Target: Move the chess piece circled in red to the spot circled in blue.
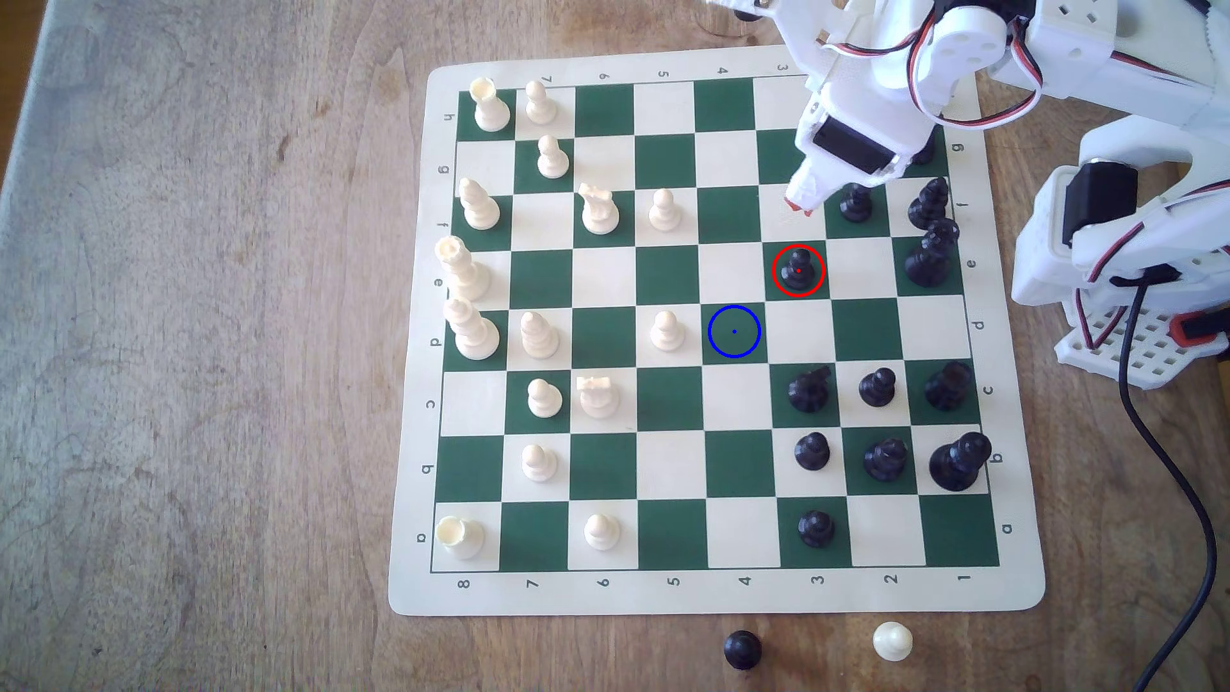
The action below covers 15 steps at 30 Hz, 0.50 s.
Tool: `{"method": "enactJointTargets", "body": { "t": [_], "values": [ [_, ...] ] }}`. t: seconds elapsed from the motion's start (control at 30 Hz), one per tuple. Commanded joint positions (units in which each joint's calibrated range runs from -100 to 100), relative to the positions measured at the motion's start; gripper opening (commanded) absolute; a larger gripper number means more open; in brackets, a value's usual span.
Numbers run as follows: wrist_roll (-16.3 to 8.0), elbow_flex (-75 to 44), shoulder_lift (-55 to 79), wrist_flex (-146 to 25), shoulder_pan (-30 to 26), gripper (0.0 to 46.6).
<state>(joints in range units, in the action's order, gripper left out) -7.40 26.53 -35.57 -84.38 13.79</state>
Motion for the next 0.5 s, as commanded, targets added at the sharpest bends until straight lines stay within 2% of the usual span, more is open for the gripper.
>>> {"method": "enactJointTargets", "body": {
  "t": [0.0, 0.17, 0.3, 0.47],
  "values": [
    [1.07, -1.14, 0.17, -0.14, 0.56, 15.8],
    [0.93, 1.13, 3.56, 1.91, 1.27, 15.1],
    [1.12, 7.75, 1.87, 4.78, -0.14, 15.2],
    [0.49, 9.56, 3.73, 7.56, -1.71, 15.3]
  ]
}}
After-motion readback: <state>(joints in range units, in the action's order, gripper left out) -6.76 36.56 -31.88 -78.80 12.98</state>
